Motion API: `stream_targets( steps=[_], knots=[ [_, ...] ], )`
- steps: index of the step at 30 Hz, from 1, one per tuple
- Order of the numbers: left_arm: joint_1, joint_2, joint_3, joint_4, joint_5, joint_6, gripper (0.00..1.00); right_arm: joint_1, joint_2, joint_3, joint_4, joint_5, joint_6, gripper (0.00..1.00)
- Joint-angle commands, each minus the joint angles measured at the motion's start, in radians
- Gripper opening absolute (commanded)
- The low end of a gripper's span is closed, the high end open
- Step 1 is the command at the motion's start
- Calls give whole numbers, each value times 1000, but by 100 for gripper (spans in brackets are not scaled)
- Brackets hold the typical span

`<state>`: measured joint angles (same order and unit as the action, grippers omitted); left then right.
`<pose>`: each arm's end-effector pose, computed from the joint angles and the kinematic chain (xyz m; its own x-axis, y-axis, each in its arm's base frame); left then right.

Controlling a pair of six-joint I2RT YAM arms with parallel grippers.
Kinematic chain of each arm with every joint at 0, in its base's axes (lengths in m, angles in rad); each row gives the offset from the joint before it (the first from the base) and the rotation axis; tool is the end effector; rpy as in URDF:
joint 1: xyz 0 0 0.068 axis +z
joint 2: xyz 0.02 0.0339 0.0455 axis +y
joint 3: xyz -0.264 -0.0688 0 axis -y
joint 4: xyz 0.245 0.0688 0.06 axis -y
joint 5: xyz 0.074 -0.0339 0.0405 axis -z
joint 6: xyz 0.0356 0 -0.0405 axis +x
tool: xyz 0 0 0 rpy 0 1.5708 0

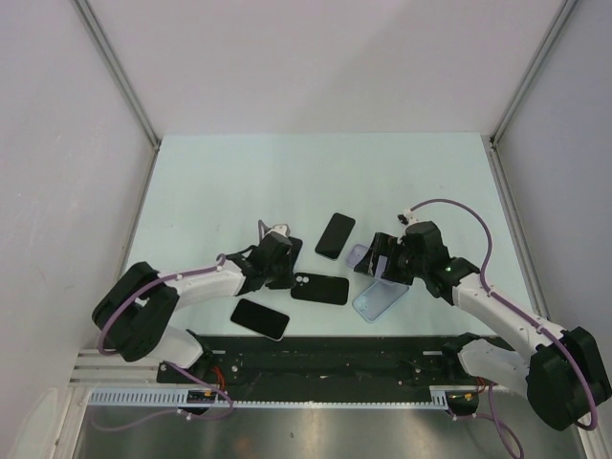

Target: Put the phone into the phone case

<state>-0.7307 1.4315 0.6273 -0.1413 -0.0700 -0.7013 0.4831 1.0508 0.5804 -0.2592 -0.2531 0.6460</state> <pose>0.1957 -0.1721 0.1513 -0.8712 -0.0835 -0.4838 0.0958 0.9376 -0.3343 0.1865 0.1079 0.2127 -0.8416 0.2167 -0.4947 -0.1357 0.8018 0.5820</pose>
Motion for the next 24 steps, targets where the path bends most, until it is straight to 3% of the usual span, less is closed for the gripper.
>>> stream_targets(
  steps=[1, 2, 3, 5, 7, 11, 24],
  knots=[
    [-13, 4, 54, 22, 7, -10, 34, 5, -12, 13, 12, -14, -31, 100],
    [-19, -6, 52, 22, -2, -12, 58, 5, -21, 15, 8, -14, -32, 100],
    [-25, -22, 46, 22, -25, -12, 67, 5, -25, 13, 5, -8, -35, 100],
    [-36, -77, 35, 23, -39, -12, 84, 3, -32, 13, -3, -3, -43, 100],
    [-38, -117, 29, 25, -48, -4, 91, 0, -35, 15, -2, -3, -49, 100],
    [-38, -209, 25, 29, -45, 36, 100, -5, -31, 15, 12, -20, -58, 100],
    [-29, -353, 20, 42, 26, 144, 100, -6, 1, 13, 63, -58, -40, 100]
  ],
)
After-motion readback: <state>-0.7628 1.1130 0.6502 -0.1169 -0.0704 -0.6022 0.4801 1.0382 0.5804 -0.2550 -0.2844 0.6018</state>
